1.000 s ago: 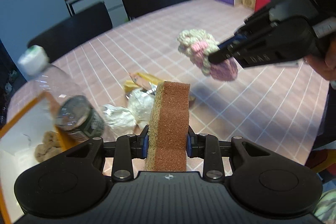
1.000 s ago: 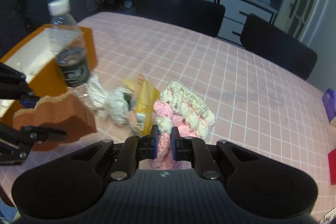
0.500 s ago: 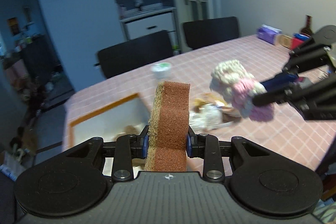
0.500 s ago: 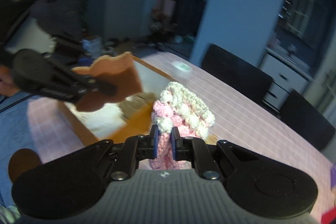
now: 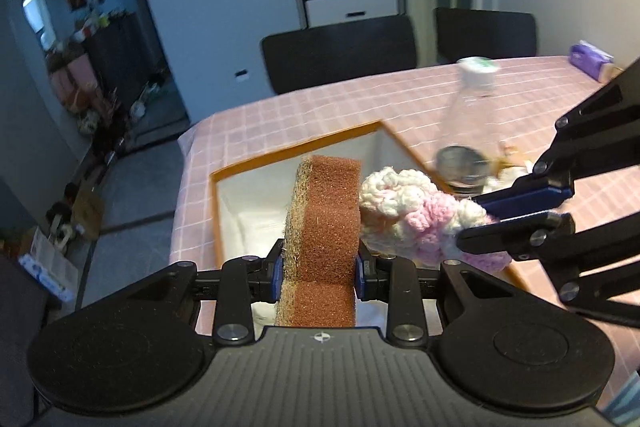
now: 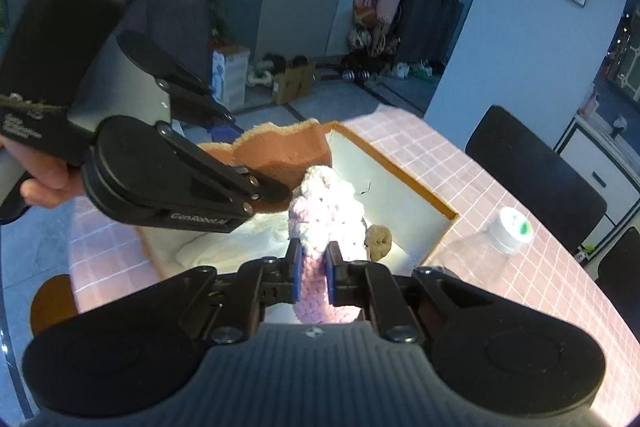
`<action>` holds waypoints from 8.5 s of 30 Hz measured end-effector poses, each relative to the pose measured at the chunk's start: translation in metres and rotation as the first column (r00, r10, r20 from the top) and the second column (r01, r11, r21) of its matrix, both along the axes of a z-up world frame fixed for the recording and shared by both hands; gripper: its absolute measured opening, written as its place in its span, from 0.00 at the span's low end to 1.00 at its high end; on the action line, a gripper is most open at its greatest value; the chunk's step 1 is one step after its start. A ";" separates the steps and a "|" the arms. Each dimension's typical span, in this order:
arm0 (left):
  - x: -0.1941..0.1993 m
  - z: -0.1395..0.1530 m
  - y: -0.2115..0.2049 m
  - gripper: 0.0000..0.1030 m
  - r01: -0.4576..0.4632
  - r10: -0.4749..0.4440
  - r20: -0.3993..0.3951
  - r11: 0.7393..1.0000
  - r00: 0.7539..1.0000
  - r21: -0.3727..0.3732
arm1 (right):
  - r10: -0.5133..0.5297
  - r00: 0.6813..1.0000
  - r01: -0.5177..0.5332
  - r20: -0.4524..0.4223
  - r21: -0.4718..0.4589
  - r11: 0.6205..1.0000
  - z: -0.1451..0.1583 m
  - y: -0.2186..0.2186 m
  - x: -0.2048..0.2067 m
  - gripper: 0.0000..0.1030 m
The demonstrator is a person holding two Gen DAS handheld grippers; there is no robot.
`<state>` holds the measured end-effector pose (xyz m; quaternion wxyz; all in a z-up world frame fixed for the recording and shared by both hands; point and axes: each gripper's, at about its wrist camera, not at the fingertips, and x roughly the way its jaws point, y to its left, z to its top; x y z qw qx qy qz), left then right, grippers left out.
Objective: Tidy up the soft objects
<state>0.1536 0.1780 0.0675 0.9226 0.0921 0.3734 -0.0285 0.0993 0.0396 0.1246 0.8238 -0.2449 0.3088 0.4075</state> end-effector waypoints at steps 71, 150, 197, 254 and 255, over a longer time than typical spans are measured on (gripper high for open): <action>0.033 -0.035 -0.025 0.44 -0.096 0.118 -0.153 0.985 0.981 0.141 | -0.101 0.985 0.122 0.141 -0.150 0.981 -0.041 -0.027 -0.001 0.40; 0.060 -0.118 -0.270 0.43 0.513 -0.435 -0.291 0.805 0.852 0.299 | -0.351 0.859 0.380 -0.373 0.003 0.925 -0.110 -0.276 0.038 0.10; 0.046 -0.131 -0.272 0.48 0.398 -0.378 -0.260 0.917 0.889 0.030 | -0.448 0.850 0.406 -0.278 -0.196 0.893 -0.162 -0.260 0.069 0.82; -0.061 0.011 -0.064 0.44 0.020 -0.020 0.035 1.000 0.999 -0.006 | -0.043 0.998 0.044 -0.048 0.038 0.998 0.008 -0.075 -0.047 0.45; -0.058 0.008 -0.059 0.44 0.008 -0.008 0.024 1.000 1.000 -0.010 | -0.036 0.998 0.038 -0.056 0.040 0.998 0.007 -0.066 -0.044 0.45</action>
